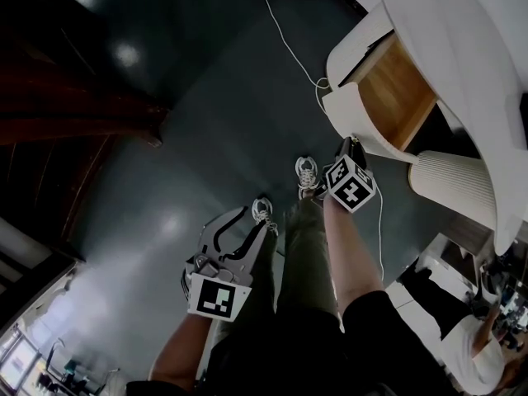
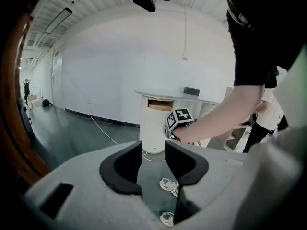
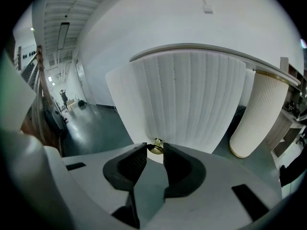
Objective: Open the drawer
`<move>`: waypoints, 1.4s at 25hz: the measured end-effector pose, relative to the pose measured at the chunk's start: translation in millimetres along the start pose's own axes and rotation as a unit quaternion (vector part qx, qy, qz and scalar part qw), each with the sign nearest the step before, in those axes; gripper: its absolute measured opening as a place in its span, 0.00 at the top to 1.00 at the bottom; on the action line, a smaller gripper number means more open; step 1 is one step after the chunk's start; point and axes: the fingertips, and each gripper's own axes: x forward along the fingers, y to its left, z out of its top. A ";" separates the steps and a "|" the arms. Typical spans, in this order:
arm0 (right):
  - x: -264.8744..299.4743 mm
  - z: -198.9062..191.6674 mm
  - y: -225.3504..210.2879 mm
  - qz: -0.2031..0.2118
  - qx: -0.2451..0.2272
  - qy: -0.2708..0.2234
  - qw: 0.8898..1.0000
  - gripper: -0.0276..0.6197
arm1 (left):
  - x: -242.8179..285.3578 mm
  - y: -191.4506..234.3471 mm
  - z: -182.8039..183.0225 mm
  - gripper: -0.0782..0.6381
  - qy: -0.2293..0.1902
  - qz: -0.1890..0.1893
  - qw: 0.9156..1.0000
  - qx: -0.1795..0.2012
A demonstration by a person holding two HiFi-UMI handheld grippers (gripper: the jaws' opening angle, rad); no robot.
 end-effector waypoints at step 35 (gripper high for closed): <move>-301.1 236.6 -42.9 0.131 -0.023 -0.153 0.979 0.95 | -31.4 -99.1 207.3 0.66 -0.073 -0.061 0.991 0.098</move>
